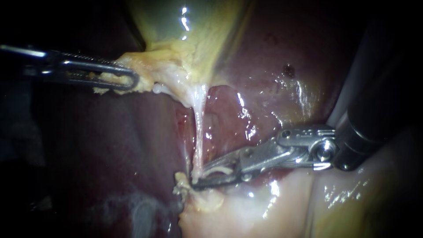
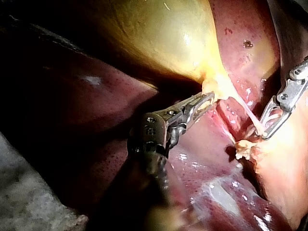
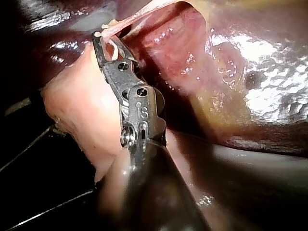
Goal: Clipping first clip right tube
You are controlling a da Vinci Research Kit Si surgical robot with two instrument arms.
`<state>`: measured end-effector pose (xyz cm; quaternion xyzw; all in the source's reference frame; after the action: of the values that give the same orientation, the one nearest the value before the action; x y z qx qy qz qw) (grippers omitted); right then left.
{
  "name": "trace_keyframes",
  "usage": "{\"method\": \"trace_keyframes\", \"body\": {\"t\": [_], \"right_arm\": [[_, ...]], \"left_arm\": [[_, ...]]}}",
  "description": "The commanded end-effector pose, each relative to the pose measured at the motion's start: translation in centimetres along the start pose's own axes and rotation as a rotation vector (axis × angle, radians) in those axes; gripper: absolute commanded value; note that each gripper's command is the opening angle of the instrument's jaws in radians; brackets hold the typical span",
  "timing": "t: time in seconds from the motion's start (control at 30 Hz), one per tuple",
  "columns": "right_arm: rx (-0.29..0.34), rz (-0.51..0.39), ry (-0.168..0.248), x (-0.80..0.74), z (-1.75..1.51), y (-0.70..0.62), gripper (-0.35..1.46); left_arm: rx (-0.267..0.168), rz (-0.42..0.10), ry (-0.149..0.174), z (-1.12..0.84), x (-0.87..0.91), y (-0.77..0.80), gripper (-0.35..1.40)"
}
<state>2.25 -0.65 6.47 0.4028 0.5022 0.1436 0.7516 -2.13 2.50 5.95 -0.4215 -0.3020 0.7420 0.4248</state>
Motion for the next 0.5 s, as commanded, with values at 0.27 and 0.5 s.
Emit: {"method": "trace_keyframes", "body": {"t": [0.27,0.5], "right_arm": [[-0.005,0.0,0.002,0.0,0.0,0.0,0.08],[-0.019,-0.003,0.043,-0.03,0.04,0.03,0.42]], "left_arm": [[0.0,0.0,0.0,0.0,0.0,0.0,-0.35],[0.0,0.0,0.0,0.0,0.0,0.0,-0.35]]}}
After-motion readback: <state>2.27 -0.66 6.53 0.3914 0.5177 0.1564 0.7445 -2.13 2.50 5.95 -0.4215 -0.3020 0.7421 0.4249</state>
